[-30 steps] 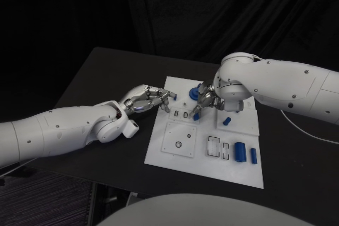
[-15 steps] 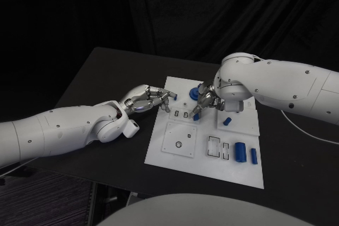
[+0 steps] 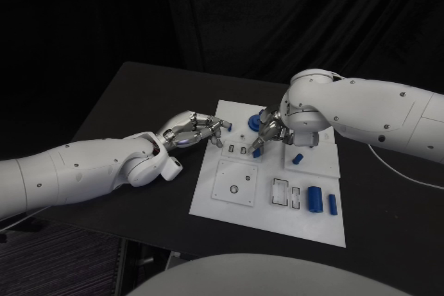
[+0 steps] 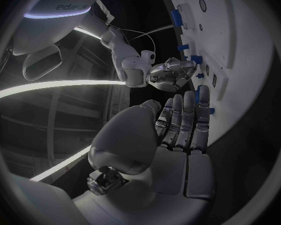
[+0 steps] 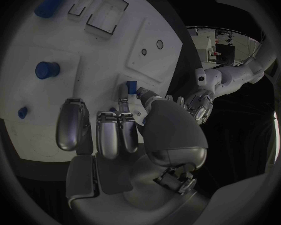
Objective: Assemble the parts on the task board
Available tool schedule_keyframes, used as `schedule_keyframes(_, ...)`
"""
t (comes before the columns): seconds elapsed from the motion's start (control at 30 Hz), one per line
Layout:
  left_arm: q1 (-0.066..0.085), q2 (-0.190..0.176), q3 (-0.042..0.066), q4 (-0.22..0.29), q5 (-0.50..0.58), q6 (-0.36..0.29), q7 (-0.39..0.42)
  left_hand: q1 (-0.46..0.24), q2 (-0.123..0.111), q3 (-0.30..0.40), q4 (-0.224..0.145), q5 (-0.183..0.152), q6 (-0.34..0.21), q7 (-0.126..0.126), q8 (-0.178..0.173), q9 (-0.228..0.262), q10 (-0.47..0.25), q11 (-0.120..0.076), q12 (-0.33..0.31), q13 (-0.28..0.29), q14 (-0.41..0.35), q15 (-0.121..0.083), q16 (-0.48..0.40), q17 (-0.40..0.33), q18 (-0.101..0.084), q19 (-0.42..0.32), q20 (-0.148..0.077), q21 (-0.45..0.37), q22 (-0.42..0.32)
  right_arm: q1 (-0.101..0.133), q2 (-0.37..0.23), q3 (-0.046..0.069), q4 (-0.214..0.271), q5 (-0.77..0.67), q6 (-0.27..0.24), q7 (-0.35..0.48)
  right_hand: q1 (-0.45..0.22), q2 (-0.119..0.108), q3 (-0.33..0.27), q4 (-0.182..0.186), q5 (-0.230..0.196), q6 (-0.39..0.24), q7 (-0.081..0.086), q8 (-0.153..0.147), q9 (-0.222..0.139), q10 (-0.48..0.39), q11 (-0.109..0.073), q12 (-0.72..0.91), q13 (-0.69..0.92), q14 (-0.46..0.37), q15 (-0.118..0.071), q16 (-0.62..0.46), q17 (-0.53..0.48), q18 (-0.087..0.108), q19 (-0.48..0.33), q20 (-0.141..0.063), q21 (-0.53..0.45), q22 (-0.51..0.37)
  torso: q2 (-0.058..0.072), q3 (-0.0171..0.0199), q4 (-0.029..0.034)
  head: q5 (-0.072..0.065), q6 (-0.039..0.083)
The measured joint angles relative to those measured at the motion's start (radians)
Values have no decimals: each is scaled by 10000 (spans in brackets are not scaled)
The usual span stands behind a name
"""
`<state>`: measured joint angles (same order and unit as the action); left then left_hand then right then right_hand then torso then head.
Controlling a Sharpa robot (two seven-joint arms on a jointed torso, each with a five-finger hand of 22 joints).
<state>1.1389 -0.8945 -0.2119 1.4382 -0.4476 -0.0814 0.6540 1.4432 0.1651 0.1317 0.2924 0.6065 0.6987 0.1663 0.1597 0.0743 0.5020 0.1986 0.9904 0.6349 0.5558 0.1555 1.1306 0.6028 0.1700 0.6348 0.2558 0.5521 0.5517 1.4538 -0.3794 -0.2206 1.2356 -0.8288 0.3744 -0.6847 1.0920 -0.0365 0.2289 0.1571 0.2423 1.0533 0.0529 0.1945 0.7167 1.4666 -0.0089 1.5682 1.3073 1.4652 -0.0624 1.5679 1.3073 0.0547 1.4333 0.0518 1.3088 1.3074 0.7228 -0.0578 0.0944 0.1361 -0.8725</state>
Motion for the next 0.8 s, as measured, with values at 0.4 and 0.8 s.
schedule_keyframes(0.4, -7, 9, 0, -13, 0, 9, -9, 0, 0, 0, 0, 0, 0, 0, 0, 0, 0, 0, 0, -1, 0, 0, 0, -1, 0, 0, 0, 0, -1, -1, 0, 0, 18, 79, -126, 0, 1, -1, -27, -27, 0, 111, -36, 68, 124, 0, 0, 0, 0, 0, 0, 0, 0, 0, 44, -44, 117, 0, 3, 5, 4, 22, 0)
schedule_keyframes(0.8, -11, 9, 0, -15, 0, 19, -21, 0, 0, 27, -28, 0, 0, 0, 0, 0, 0, 0, 0, 34, -36, 36, 0, 18, 0, 0, 0, 0, 16, -2, 4, 0, 26, 123, -142, -1, -46, 39, -205, 39, -342, 111, -36, 67, 295, 0, 0, 0, 0, 0, 0, 0, 0, 0, 71, -71, 117, 0, 3, 1, 5, 39, 0)
